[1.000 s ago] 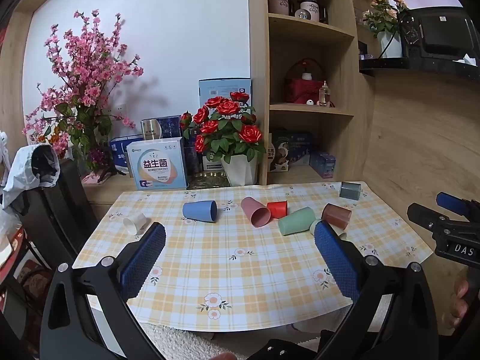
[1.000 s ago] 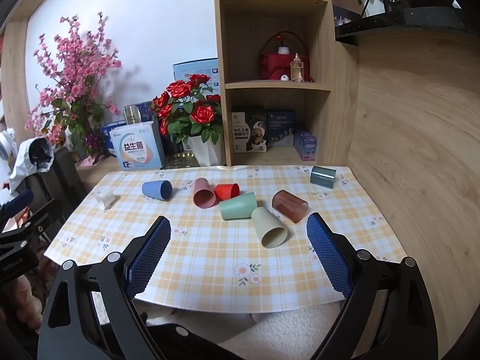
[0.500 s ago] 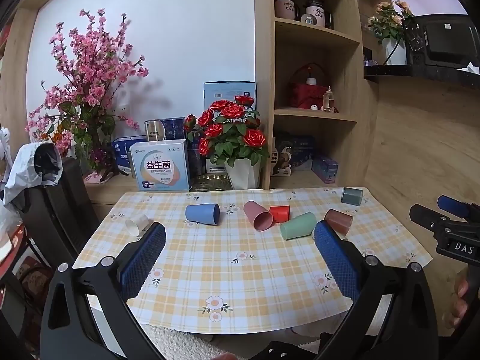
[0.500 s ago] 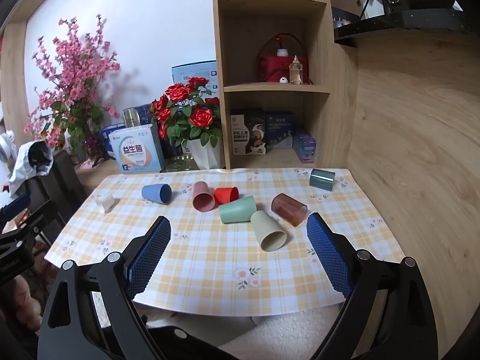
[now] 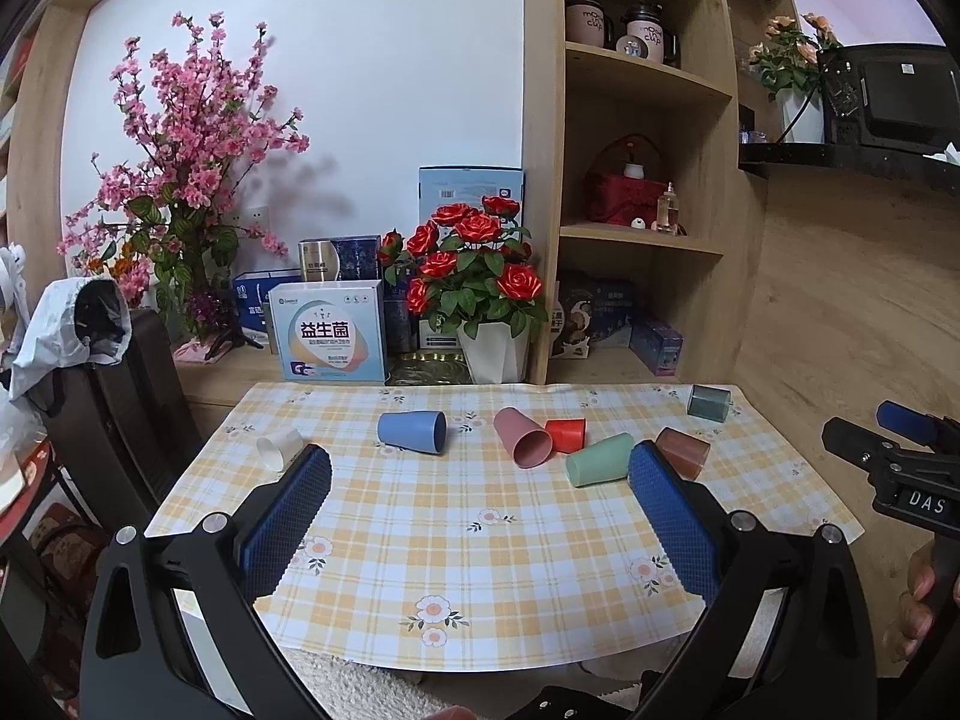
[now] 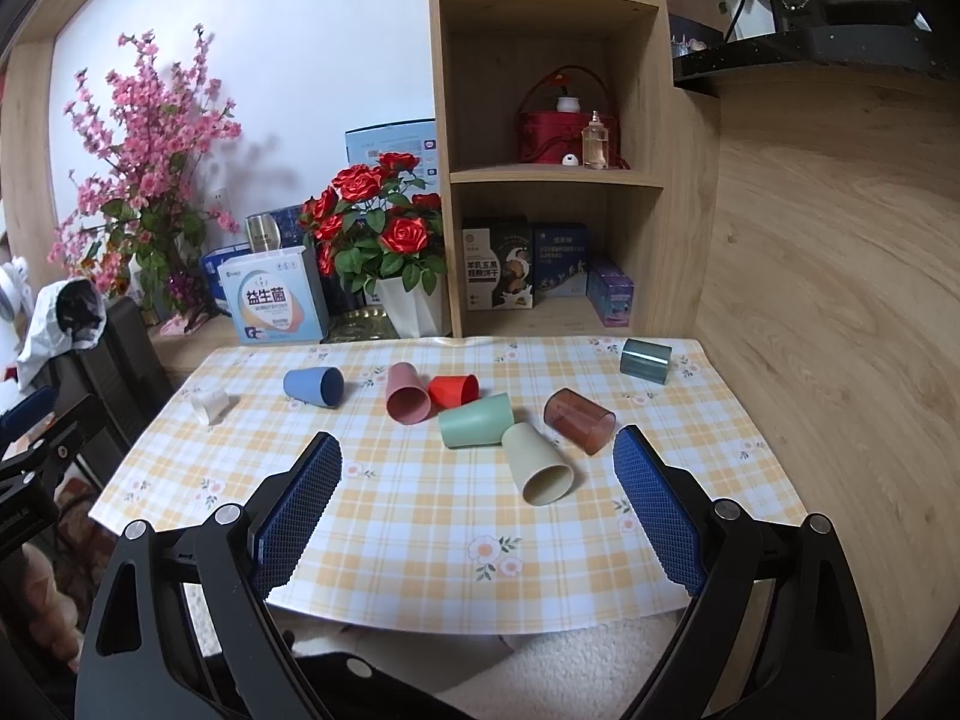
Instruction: Flip cup upside down
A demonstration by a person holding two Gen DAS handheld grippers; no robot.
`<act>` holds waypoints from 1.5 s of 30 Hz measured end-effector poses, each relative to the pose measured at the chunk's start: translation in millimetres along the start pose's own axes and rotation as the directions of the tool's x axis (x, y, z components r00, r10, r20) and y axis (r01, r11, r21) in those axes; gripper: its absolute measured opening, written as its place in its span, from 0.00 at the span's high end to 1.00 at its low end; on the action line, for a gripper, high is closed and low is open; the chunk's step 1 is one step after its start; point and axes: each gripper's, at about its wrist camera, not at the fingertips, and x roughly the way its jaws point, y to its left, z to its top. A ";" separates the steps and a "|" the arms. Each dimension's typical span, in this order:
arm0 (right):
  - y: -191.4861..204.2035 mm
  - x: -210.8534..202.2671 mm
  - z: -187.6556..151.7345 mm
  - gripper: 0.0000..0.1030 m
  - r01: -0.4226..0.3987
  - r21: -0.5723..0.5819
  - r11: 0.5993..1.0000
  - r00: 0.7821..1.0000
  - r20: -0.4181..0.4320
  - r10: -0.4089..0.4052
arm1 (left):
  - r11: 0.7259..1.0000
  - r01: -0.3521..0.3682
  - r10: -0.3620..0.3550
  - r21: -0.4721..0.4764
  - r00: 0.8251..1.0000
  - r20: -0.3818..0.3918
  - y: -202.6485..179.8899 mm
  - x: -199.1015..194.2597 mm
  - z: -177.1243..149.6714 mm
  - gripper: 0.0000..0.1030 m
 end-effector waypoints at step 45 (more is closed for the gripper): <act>-13.6 18.3 19.2 0.14 0.021 0.014 1.000 1.000 -0.013 -0.021 | 1.000 0.002 -0.002 0.004 1.000 0.027 8.0 12.8 33.9 0.06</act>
